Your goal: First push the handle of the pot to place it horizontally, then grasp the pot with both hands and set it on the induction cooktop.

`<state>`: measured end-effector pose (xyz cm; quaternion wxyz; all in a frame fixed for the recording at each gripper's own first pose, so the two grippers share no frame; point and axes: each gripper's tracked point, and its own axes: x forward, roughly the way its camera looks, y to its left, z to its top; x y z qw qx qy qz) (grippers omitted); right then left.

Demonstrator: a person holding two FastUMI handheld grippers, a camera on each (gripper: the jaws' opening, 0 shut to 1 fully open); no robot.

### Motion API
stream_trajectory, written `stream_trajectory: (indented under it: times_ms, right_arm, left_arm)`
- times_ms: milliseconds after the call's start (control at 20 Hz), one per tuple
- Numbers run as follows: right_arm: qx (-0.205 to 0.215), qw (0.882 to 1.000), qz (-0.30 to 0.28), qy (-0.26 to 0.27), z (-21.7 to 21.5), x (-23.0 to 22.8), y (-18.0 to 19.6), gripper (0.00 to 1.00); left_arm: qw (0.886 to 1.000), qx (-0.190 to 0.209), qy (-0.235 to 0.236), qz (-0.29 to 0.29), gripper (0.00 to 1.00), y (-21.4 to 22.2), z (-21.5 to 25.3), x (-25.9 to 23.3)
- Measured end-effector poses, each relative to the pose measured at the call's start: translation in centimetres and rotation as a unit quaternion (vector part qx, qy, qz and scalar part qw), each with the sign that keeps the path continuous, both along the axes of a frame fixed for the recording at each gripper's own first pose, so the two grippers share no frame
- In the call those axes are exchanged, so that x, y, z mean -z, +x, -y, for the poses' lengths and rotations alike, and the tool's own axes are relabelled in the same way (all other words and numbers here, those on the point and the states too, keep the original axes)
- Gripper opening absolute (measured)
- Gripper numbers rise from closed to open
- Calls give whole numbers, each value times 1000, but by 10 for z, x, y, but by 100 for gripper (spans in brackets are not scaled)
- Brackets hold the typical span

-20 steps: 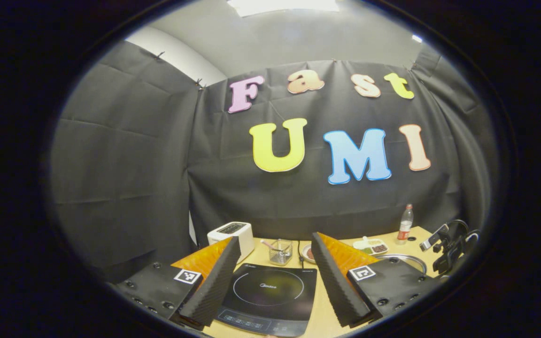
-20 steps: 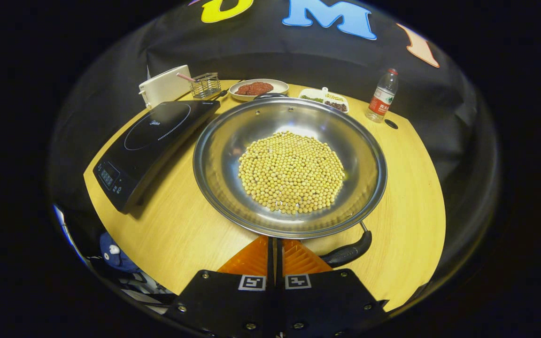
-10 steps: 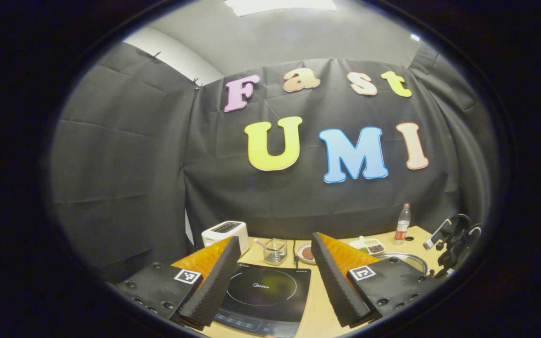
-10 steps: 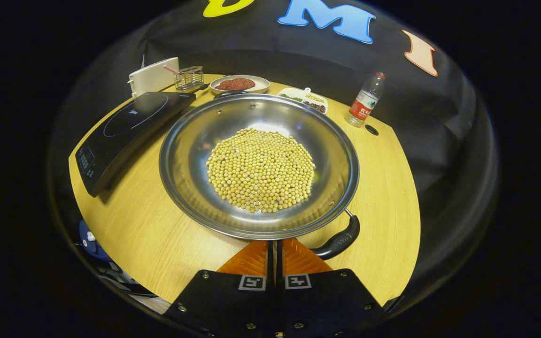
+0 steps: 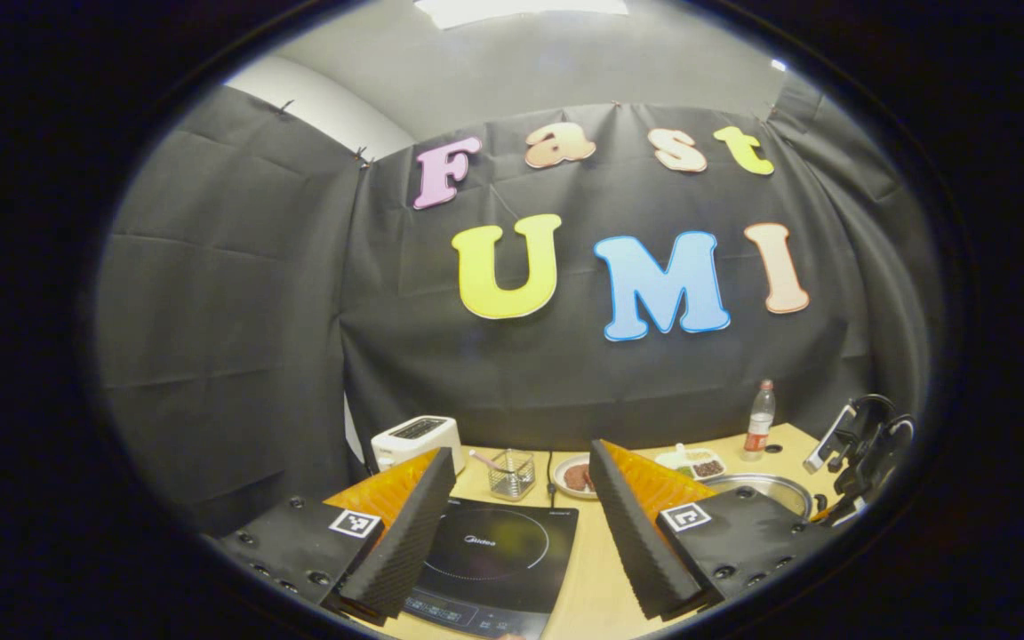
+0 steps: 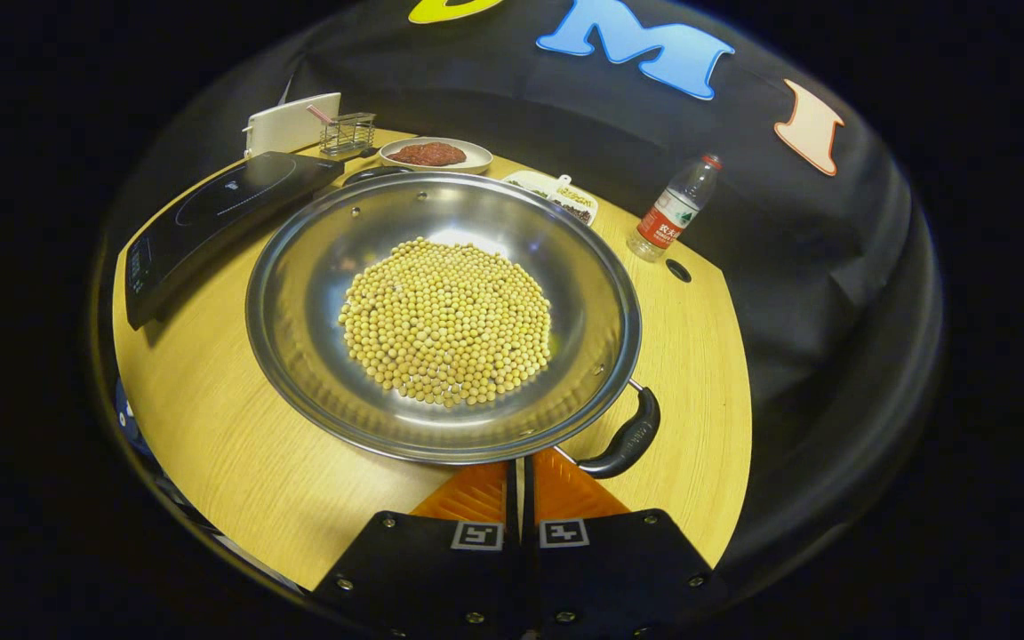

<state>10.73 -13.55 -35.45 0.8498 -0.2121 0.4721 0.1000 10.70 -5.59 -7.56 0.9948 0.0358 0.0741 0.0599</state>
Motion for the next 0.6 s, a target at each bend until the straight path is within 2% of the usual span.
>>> stream_trajectory:
  times_ms: [400,600]
  right_arm:
    - [-2,1000,14,-6,12,6,35,1]
    - [-17,1000,22,-12,9,6,50,1]
  left_arm:
    - [1000,-25,10,-11,93,4,6,7]
    - [999,-41,14,-16,93,7,4,11]
